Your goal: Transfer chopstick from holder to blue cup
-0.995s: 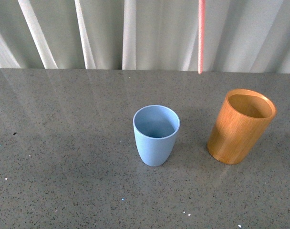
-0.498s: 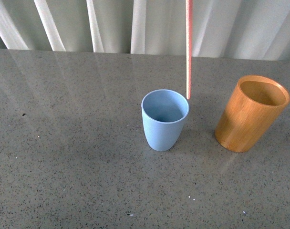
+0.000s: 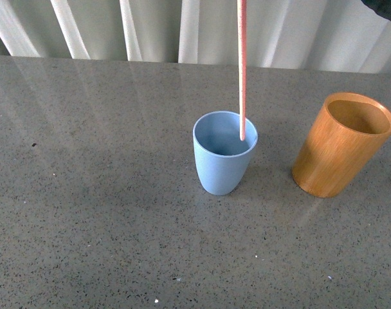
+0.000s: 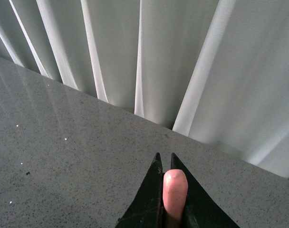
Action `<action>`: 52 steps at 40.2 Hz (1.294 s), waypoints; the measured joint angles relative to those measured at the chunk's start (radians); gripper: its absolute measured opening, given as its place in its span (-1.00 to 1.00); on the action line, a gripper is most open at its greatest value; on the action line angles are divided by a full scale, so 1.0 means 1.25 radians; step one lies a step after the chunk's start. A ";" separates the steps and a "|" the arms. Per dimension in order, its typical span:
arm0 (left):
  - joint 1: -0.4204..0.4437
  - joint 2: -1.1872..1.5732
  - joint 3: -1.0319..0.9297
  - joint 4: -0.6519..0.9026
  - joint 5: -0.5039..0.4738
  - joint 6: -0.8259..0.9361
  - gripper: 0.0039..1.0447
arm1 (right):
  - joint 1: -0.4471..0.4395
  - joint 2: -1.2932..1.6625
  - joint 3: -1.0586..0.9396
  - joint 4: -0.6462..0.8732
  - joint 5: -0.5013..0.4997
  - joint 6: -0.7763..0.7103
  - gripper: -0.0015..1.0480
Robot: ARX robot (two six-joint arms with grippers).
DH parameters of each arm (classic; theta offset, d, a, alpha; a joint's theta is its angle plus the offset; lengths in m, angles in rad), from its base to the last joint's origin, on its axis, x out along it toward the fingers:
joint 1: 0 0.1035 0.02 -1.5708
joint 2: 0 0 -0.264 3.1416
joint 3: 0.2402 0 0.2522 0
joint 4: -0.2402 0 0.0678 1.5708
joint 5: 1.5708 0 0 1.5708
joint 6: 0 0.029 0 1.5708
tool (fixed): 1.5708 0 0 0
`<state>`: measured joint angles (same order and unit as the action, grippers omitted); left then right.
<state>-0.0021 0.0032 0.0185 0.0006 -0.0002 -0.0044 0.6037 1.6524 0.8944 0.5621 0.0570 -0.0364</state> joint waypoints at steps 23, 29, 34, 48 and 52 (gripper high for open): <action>0.000 0.000 0.000 0.000 0.000 0.000 0.87 | -0.013 0.049 -0.041 0.045 -0.017 0.008 -0.59; 0.000 0.000 0.000 0.000 0.000 0.000 0.87 | -0.017 0.049 -0.041 0.045 -0.017 0.016 -0.16; 0.000 0.000 0.000 0.000 0.000 0.000 0.87 | -0.022 0.041 -0.041 0.036 -0.016 0.020 0.19; 0.000 0.000 0.000 0.000 0.000 0.000 0.87 | -0.067 -0.176 -0.097 -0.033 0.024 0.013 0.81; 0.000 0.000 0.000 0.000 0.000 0.000 0.87 | -0.110 -0.301 -0.149 -0.099 0.089 0.010 0.81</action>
<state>-0.0021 0.0032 0.0185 0.0006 -0.0002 -0.0044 0.4667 1.2766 0.7086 0.4377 0.1688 -0.0238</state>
